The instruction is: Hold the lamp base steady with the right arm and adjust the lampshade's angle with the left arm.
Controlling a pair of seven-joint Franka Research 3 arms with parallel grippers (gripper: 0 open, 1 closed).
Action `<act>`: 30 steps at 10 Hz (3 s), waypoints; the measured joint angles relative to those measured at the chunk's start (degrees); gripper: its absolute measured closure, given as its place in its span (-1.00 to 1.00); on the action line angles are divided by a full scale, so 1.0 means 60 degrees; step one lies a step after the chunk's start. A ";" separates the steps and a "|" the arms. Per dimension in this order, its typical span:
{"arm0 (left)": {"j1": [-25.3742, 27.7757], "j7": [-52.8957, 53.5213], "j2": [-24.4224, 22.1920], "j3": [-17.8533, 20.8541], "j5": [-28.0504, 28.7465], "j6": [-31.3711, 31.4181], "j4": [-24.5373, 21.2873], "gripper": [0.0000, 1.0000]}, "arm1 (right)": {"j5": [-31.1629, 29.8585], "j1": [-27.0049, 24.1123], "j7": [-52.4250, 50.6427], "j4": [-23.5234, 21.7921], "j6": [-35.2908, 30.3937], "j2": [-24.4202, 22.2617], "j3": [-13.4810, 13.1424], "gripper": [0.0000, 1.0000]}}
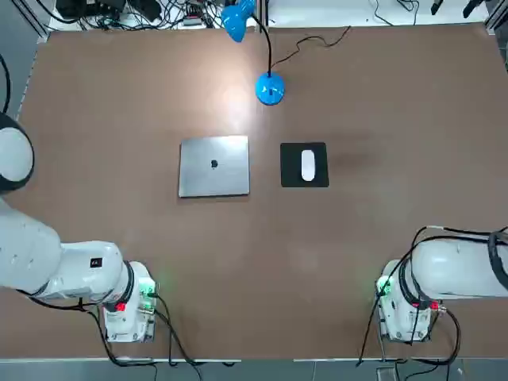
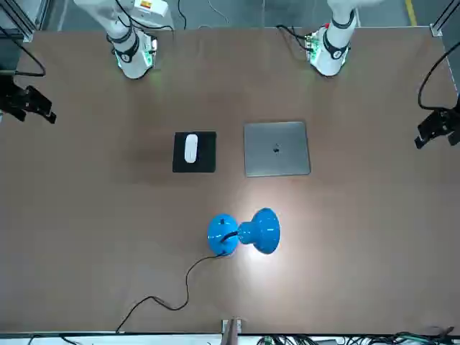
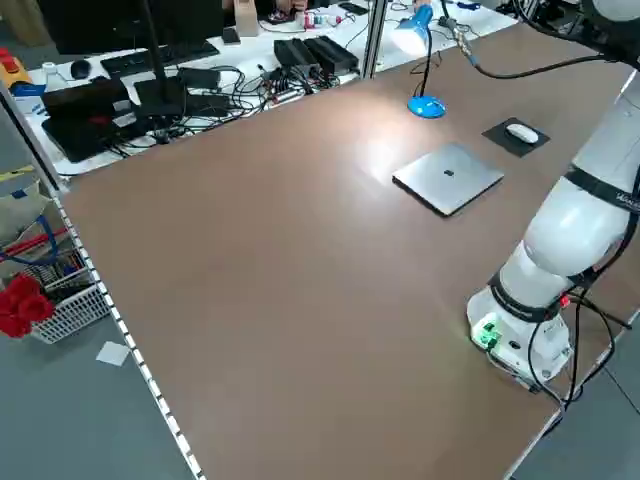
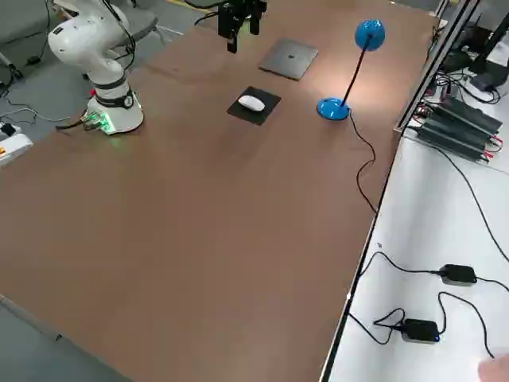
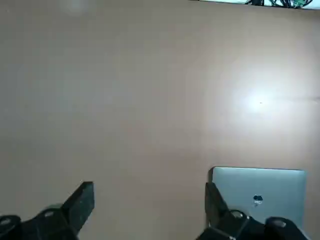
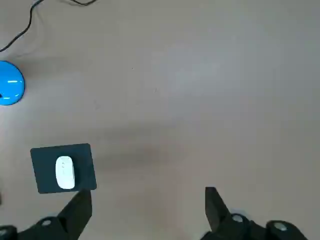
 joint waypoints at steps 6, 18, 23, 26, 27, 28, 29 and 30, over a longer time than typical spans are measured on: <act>0.0003 -0.0026 -0.0001 0.0087 0.0000 -0.0067 0.0050 -0.96 | -0.0038 0.0407 -0.0033 -0.0019 0.0308 0.0115 0.0031 -1.00; -0.0197 0.2566 0.0551 -0.0512 -0.0380 0.0423 0.0455 -0.98 | -0.0628 0.3107 -0.0110 -0.0503 1.2803 0.7288 0.2895 -0.97; -0.0238 0.4657 0.0761 -0.1147 -0.0639 0.1974 0.0476 -0.97 | -0.0889 0.3815 -0.0236 0.2567 1.3086 0.9880 0.2892 -0.85; -0.0331 0.4844 0.1393 -0.2270 -0.0639 0.2042 0.0883 -0.98 | -0.1335 0.3872 -0.0262 0.2908 1.3211 1.0376 0.2864 -0.57; -0.0348 0.4998 0.1668 -0.2484 -0.0639 0.2044 0.1063 -0.98 | -0.1483 0.3871 -0.0262 0.2920 1.3246 1.0446 0.2850 -0.44; -0.0340 0.5236 0.1851 -0.2662 -0.0639 0.2047 0.1170 -0.98 | -0.1529 0.3872 -0.0264 0.2934 1.3262 1.0504 0.2845 -0.15; -0.0344 0.5374 0.1993 -0.2900 -0.0639 0.2047 0.1231 -0.98 | -0.1543 0.3865 -0.0265 0.2958 1.3276 1.0537 0.2798 0.22; -0.0362 0.5384 0.2099 -0.3163 -0.0639 0.2047 0.1251 -0.98 | -0.1544 0.3856 -0.0266 0.3004 1.3276 1.0584 0.2776 0.27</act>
